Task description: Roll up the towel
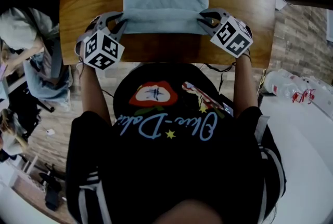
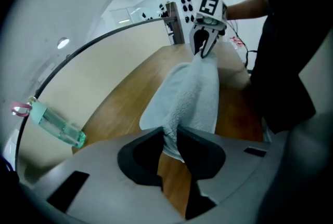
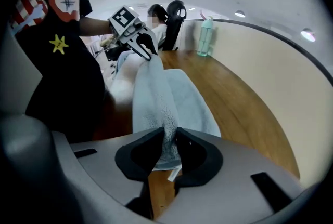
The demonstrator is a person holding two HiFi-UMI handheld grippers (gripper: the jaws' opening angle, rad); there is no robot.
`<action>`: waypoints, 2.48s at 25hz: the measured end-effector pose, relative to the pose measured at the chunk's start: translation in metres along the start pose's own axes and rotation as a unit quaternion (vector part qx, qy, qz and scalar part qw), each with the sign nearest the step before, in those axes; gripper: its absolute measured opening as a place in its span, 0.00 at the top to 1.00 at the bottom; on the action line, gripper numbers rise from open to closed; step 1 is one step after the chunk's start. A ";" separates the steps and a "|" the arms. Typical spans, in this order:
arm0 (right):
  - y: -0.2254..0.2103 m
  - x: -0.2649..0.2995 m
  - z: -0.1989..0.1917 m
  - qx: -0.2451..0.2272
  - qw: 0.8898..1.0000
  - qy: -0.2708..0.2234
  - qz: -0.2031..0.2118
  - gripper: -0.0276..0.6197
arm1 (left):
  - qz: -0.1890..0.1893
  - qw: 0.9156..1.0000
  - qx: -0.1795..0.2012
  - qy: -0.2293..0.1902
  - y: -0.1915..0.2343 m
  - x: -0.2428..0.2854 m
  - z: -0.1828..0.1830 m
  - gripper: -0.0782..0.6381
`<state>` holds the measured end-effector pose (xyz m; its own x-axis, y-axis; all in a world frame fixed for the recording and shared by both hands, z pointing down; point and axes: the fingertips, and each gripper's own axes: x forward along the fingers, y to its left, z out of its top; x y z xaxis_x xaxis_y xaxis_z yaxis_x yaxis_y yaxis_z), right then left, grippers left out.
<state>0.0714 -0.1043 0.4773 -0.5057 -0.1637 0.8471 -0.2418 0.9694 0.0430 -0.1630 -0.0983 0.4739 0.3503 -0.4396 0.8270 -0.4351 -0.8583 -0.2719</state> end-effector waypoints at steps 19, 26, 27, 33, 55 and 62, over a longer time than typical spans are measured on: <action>-0.029 -0.038 0.014 0.051 0.984 -0.090 -0.145 0.70 | 0.155 0.977 -0.136 -0.056 0.052 -0.016 -0.006 0.54; 0.041 -0.014 0.001 -0.028 0.996 -0.046 -0.073 0.70 | 0.116 0.993 -0.013 -0.020 -0.016 -0.022 -0.018 0.54; 0.046 -0.006 -0.005 -0.044 0.996 -0.025 -0.069 0.70 | 0.107 0.994 0.001 -0.014 -0.026 -0.015 -0.018 0.54; 0.042 0.015 -0.014 -0.073 0.995 0.022 -0.072 0.76 | 0.114 0.992 0.060 0.010 -0.032 0.014 -0.015 0.67; -0.007 -0.017 0.020 0.061 0.996 -0.062 -0.020 0.86 | 0.040 0.997 -0.060 -0.024 0.006 -0.011 0.003 0.75; -0.046 0.009 0.015 0.063 0.994 -0.041 -0.082 0.85 | 0.096 0.992 -0.083 -0.001 0.029 0.019 0.003 0.73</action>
<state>0.0659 -0.1534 0.4751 -0.5160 -0.3371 0.7875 -0.4260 0.8986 0.1056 -0.1664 -0.1322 0.4807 0.2491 -0.5907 0.7675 -0.6250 -0.7034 -0.3385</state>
